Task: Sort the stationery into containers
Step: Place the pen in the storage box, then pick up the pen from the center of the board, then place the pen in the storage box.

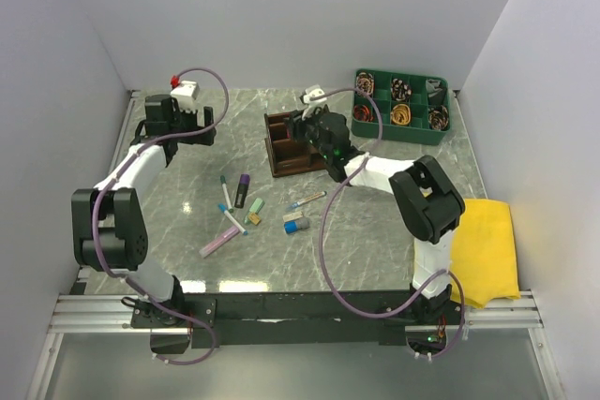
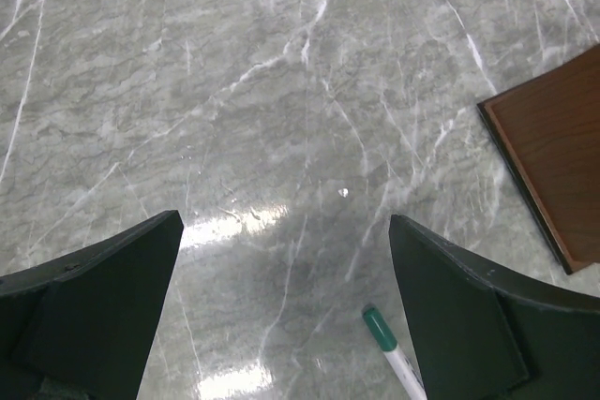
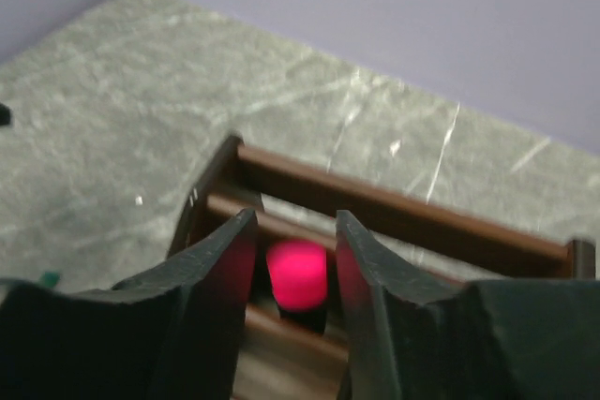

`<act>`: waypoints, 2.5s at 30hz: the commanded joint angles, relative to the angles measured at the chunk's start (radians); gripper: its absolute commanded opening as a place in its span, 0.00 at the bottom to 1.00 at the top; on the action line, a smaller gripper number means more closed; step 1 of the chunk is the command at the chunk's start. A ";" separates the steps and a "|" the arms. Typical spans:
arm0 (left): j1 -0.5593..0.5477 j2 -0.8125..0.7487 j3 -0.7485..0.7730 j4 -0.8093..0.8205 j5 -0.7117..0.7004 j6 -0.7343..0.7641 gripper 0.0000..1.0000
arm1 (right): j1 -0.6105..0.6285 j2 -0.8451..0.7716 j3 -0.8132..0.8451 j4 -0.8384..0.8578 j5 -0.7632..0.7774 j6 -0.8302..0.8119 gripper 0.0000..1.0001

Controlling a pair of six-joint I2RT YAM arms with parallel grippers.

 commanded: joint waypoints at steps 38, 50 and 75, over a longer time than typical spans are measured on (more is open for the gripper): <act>-0.328 0.333 0.266 -0.591 -0.091 -0.032 0.62 | -0.124 -0.751 -0.171 -0.572 0.048 -0.035 0.58; -0.328 0.382 0.255 -0.582 -0.137 -0.044 0.29 | -0.137 -0.759 -0.174 -0.588 0.046 -0.043 0.58; -0.255 -0.069 0.153 -0.064 0.681 0.143 0.01 | -0.184 -0.734 -0.140 -0.675 0.126 -0.126 0.56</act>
